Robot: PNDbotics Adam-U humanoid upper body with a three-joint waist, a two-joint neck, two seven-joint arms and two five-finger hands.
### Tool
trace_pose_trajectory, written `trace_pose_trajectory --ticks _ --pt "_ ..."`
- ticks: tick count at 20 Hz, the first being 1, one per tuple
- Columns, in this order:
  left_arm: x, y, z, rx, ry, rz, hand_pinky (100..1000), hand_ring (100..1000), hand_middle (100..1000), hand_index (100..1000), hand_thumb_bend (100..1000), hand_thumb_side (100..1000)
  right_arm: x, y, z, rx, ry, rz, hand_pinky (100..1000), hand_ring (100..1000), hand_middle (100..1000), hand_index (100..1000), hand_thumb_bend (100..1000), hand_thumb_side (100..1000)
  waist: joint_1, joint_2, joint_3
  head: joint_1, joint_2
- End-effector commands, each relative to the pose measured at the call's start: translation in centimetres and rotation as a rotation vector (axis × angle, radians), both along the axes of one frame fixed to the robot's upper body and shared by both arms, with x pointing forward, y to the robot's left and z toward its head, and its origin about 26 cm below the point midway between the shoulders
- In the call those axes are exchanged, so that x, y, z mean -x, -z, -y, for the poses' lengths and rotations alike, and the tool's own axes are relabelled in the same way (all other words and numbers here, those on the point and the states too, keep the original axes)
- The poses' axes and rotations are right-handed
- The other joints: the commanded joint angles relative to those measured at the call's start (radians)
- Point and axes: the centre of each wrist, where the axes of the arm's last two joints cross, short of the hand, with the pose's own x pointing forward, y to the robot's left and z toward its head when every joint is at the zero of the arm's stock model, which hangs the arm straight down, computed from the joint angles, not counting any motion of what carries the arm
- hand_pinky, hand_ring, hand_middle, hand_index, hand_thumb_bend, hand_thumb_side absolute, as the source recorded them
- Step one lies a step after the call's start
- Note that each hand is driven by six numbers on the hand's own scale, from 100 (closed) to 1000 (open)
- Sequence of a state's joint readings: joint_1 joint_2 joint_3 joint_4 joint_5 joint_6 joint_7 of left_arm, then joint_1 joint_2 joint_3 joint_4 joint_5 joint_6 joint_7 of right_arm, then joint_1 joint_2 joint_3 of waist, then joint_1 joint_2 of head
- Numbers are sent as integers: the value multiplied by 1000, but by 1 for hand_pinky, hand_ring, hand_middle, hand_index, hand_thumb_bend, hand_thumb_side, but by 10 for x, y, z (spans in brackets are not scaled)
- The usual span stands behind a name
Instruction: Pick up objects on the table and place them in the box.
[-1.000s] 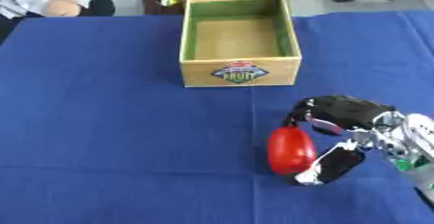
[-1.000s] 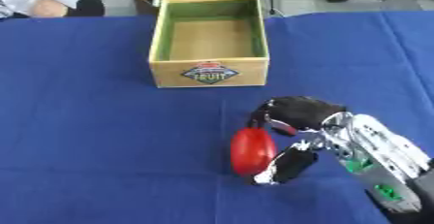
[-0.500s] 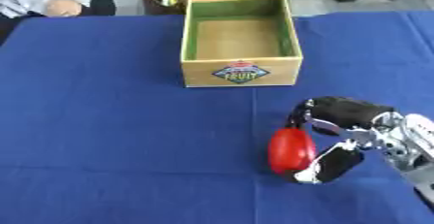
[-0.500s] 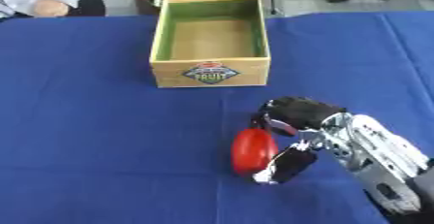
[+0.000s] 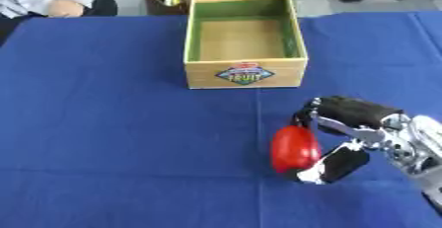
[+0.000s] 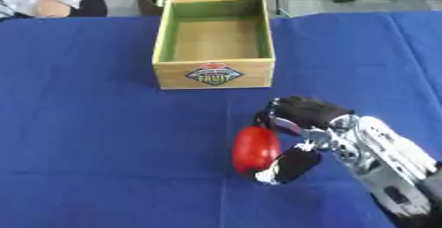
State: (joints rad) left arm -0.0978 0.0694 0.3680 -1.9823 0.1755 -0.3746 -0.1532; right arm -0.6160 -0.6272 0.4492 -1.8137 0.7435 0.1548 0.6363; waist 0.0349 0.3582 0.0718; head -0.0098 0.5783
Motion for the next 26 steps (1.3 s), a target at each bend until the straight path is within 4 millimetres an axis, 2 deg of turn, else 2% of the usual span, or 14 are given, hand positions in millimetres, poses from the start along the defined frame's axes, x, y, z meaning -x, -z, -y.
trace_pose_trajectory --ticks 1,5,6,7,19,26 --pt "1 -8 0 -26 5 25 330 361 485 776 377 676 5 -17 0 -34 -9 54 843 829 441 612 104 472 -1 -19 -2 1 -10" --pt "1 -8 -1 -27 4 23 330 361 485 775 376 677 9 -35 -2 -72 -17 117 828 812 419 586 100 450 -2 -22 -4 3 -9" --pt "1 -8 -1 -27 3 23 330 361 485 775 376 677 10 -40 -3 -82 -19 138 821 807 417 580 100 569 -3 -23 -4 3 -8" --pt "1 -8 -1 -27 2 22 330 361 485 775 376 676 12 -46 -3 -91 -21 164 817 804 410 576 100 453 -4 -24 -4 3 -8" --pt "2 -7 -2 -27 -1 12 330 361 485 775 376 676 20 -99 -11 -179 -24 413 773 774 373 530 100 474 -3 -32 -6 4 -7" --pt "3 -4 -2 -27 2 5 329 361 485 775 377 678 10 -123 -27 -249 -28 507 765 769 364 517 100 457 1 -38 0 -3 -9"
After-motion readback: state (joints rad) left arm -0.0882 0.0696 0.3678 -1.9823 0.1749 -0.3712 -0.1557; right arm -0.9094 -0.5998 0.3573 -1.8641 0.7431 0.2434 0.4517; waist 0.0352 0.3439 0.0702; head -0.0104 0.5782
